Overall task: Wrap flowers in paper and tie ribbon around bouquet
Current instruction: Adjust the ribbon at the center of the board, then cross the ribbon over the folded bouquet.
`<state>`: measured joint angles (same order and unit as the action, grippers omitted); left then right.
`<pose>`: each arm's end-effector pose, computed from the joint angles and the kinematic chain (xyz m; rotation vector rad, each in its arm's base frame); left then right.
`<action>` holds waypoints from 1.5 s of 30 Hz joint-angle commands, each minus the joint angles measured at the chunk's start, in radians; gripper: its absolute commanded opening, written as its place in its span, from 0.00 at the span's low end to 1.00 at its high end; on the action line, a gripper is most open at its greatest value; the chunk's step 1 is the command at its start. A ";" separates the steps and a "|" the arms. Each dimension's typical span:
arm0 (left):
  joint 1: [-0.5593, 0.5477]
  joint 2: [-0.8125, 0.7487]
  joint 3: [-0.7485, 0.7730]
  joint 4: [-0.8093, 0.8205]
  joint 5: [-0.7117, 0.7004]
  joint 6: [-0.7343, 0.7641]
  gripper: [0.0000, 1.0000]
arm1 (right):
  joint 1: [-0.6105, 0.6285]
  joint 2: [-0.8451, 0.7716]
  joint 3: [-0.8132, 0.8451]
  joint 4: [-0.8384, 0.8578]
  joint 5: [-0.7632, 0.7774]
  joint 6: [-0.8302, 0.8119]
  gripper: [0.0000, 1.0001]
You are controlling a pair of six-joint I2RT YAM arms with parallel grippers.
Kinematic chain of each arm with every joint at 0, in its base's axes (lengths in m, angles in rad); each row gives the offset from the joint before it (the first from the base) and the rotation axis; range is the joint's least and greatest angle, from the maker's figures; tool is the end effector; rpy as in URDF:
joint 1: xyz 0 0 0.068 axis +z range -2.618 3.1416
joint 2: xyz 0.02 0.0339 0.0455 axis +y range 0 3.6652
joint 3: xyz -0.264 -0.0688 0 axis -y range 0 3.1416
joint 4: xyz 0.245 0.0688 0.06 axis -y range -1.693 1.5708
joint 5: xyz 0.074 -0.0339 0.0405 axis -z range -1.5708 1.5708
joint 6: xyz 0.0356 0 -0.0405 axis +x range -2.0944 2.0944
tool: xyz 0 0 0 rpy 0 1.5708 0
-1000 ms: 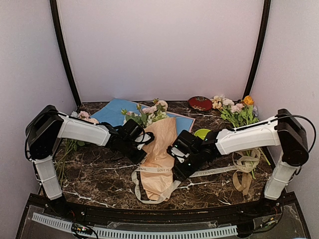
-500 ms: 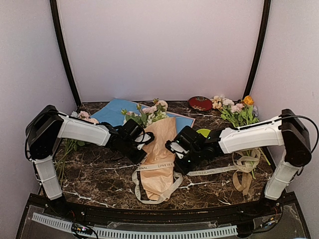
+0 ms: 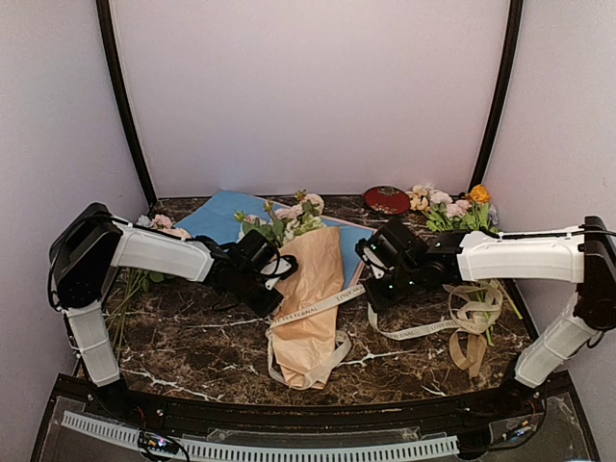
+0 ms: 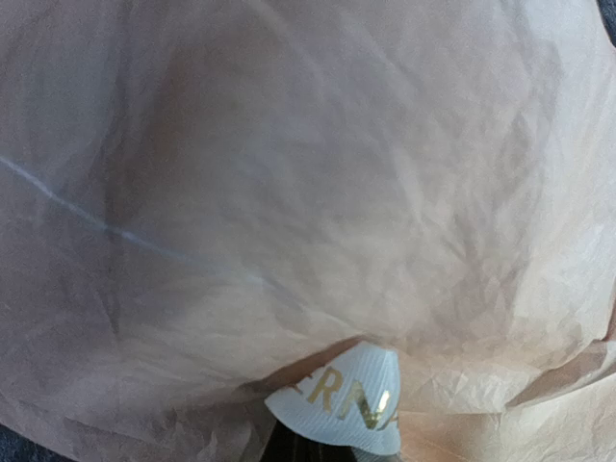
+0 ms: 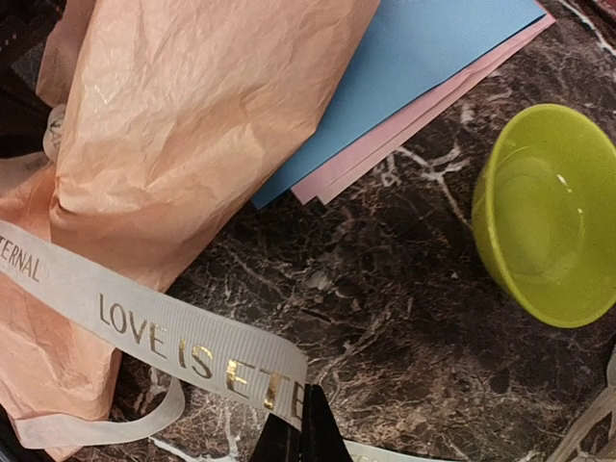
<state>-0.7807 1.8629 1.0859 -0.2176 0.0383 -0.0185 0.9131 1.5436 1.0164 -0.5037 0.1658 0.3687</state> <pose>0.2637 -0.2631 0.1454 0.9822 2.4116 -0.3461 0.1947 0.2424 0.2124 -0.6416 2.5210 0.2571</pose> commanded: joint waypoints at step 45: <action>0.118 -0.681 -0.145 -0.261 -0.220 -0.061 0.00 | 0.029 0.542 0.565 0.038 -0.278 0.024 0.00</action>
<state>-0.6659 1.3071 0.9741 -0.4995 -0.1074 -0.0582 0.9272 2.0388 1.4967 -0.4370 -0.0875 0.4053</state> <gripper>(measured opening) 0.003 0.004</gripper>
